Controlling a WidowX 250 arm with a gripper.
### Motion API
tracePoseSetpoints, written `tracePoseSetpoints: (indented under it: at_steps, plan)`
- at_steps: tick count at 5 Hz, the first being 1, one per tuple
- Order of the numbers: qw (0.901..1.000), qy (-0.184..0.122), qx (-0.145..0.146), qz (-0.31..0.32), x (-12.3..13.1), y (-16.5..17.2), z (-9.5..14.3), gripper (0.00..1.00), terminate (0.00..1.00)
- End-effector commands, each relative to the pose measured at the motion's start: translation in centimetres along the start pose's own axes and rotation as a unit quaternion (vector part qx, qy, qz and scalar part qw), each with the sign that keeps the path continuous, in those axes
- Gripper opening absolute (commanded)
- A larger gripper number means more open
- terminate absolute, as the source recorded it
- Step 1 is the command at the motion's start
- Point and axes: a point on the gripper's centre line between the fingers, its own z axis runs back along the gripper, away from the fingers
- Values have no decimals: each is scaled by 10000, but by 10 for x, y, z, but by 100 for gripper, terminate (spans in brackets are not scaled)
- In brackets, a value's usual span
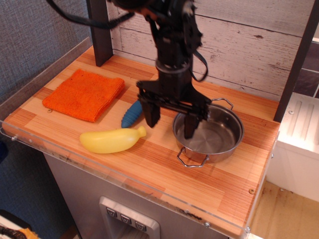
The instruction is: PICK UP THE VESSEL AND PUT ON ORANGE TOWEL
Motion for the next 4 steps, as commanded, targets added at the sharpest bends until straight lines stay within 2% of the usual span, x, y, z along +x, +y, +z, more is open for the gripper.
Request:
tracePoseSetpoints:
  at_steps: [1,2,3,4]
  plan:
    - [9994,-200,113,-264,14,-25,-16,100,0]
    - [9989,-223,128,-395,20,-30,-25,100,0]
    - [9989,-218,152,-388,23,-24,-26,0,0]
    - [9992,-230,157,-289,25,-16,-21,0,0]
